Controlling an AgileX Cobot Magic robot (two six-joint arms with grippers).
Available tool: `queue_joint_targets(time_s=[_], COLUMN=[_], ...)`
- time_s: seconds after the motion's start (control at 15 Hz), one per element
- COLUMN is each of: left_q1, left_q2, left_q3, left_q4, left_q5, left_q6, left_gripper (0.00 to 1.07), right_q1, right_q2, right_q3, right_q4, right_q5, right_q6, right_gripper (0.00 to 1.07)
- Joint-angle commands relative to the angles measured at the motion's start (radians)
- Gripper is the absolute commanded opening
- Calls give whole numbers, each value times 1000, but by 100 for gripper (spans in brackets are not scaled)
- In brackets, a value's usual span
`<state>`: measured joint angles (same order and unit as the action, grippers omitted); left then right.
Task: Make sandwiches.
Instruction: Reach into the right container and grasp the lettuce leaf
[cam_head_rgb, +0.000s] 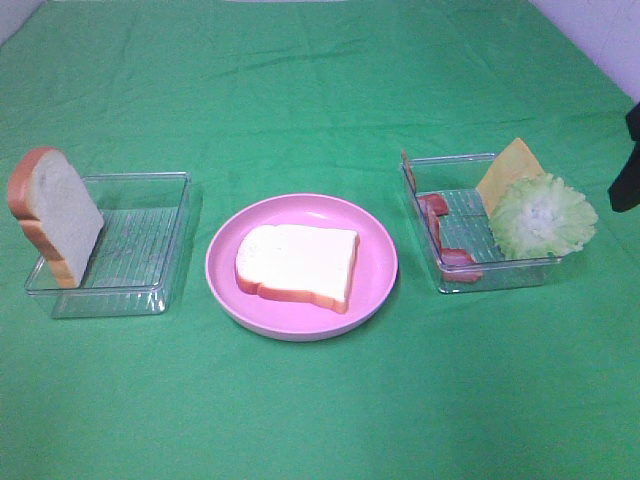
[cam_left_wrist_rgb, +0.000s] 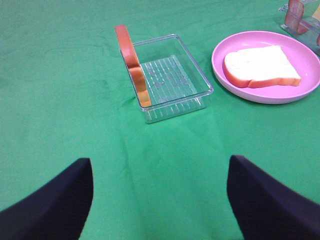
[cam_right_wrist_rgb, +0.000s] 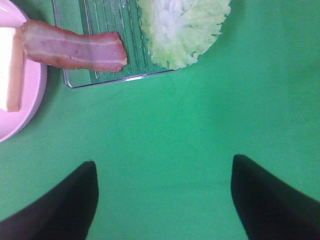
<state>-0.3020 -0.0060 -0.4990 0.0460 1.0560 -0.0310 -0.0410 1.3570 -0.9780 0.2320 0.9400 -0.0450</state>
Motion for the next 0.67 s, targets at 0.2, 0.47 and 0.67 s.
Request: queue_joint_targets(time_s=[0.2, 0.47, 0.67], left_q1=[-3, -3, -3], left_q2=[-19, -19, -19], left_q3=[1, 1, 1], left_q4=[-5, 1, 2], left_q5=[-12, -12, -12], left_q6=[1, 1, 1], left_gripper=[71, 71, 71], right_q1=[-12, -114, -228], right_q2=[292, 438, 546], right_q3=[-220, -342, -390], right_q4=[0, 115, 320], right_q5=[71, 123, 166], right_q6=[-14, -89, -260], right_gripper=[70, 70, 73])
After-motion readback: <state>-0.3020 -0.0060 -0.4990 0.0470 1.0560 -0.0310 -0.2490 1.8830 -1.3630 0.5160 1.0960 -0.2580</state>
